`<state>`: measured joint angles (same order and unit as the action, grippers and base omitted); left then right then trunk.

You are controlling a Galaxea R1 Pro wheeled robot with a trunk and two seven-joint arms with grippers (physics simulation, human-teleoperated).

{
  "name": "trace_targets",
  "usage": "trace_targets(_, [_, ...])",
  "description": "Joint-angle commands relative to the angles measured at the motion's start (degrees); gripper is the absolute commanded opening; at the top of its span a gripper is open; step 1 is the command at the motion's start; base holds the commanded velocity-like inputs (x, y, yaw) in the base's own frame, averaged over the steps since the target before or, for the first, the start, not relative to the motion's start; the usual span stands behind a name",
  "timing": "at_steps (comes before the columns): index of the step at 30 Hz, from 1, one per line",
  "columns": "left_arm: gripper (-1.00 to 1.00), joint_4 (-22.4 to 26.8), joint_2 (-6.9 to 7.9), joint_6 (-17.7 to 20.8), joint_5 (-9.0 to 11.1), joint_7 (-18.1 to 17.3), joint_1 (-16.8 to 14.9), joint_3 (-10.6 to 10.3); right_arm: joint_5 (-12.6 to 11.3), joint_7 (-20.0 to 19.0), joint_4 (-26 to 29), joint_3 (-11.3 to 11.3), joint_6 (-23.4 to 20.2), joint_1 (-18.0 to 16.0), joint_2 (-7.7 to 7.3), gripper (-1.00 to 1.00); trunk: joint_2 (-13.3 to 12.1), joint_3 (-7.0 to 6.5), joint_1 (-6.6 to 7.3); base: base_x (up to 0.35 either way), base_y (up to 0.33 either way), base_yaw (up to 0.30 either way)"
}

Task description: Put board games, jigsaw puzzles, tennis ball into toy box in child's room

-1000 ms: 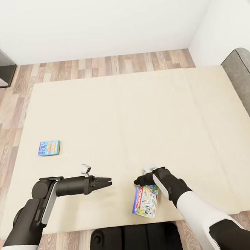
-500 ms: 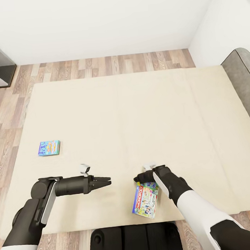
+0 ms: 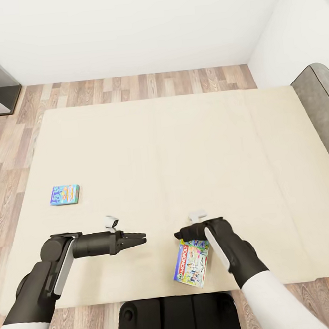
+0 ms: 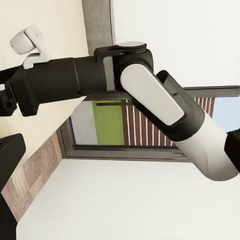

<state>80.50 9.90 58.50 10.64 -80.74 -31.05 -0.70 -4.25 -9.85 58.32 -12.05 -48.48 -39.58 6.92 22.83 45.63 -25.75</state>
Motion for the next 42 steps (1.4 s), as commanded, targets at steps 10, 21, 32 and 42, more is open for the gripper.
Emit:
trace_targets(10, [1.0, 0.0, 0.12, 0.6, 0.4, -0.2, 0.0, 0.7, -0.8, -0.1, 5.4, 1.4, -2.8, 1.6, -0.79, 1.0, 0.1, 0.06, -0.04, 0.0, 0.0, 0.0])
trace_targets(21, [1.0, 0.0, 0.2, 0.7, 0.4, -0.2, 0.1, 1.0, -0.8, -0.3, 8.2, 11.0, -4.2, 6.4, -1.74, 1.0, 0.1, 0.06, -0.04, 0.0, 0.0, 0.0])
trace_targets(32, [1.0, 0.0, 0.77, 0.9, 0.5, -1.4, 0.3, 1.5, -0.8, -0.3, 6.4, 15.7, -3.6, 7.4, -4.41, 1.0, 0.1, 0.06, -0.04, 0.0, 0.0, 0.0])
trace_targets(42, [1.0, 0.0, 1.83, 1.0, 0.4, -5.5, 0.8, 1.9, -0.7, -0.3, -0.2, 16.1, -0.7, 7.4, -4.48, 1.0, 0.1, 0.06, -0.04, 0.0, 0.0, 0.0])
